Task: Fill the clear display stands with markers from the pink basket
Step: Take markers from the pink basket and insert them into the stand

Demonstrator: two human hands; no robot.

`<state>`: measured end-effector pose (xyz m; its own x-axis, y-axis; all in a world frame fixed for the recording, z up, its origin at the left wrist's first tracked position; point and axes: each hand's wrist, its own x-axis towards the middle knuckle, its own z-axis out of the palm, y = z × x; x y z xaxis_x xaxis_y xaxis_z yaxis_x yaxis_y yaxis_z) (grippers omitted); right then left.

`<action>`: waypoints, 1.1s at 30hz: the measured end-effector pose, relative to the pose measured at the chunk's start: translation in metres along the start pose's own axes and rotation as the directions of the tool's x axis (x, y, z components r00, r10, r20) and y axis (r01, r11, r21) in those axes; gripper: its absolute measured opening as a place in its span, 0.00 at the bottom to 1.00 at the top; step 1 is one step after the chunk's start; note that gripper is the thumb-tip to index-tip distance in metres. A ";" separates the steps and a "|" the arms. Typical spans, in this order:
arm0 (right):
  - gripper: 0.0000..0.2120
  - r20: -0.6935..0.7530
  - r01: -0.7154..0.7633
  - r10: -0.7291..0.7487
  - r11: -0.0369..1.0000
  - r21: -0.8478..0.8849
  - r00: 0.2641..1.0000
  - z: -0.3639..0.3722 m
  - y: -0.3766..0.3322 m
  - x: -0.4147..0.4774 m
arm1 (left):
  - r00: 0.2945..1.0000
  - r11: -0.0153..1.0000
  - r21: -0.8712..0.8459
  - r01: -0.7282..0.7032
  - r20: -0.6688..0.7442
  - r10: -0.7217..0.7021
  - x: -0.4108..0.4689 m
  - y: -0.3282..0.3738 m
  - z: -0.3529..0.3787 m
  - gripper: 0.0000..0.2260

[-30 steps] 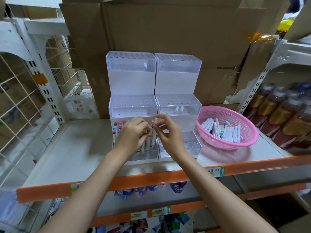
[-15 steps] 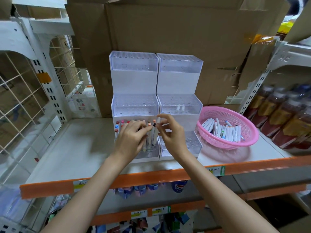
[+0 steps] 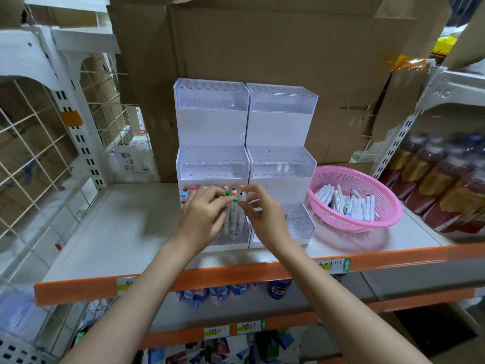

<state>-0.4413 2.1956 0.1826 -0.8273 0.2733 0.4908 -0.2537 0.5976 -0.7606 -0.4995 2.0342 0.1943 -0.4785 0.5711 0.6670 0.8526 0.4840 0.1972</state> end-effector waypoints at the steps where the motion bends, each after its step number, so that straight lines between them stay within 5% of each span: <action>1: 0.10 -0.003 -0.017 0.017 1.000 0.008 1.000 0.000 -0.001 -0.001 | 1.000 1.000 0.004 0.002 0.009 -0.002 -0.001 0.001 -0.001 0.14; 4: 0.15 -0.016 -0.050 0.050 0.999 -0.008 0.999 0.000 -0.003 -0.002 | 1.000 1.000 -0.005 0.013 0.025 -0.013 -0.002 0.001 -0.003 0.15; 10: 0.08 0.085 -0.023 0.039 0.983 -0.181 0.996 -0.005 0.001 -0.001 | 0.999 1.000 0.006 0.021 0.034 -0.021 -0.003 0.001 -0.003 0.15; 33: 0.12 0.062 0.072 -0.060 0.972 -0.223 0.996 -0.028 0.007 0.004 | 0.994 0.996 -0.006 0.088 0.064 -0.088 0.009 0.014 -0.006 0.14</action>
<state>-0.4321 2.2221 0.1909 -0.8400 0.1902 0.5081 -0.1942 0.7690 -0.6090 -0.4907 2.0424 0.2072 -0.5639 0.5678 0.5997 0.8082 0.5287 0.2593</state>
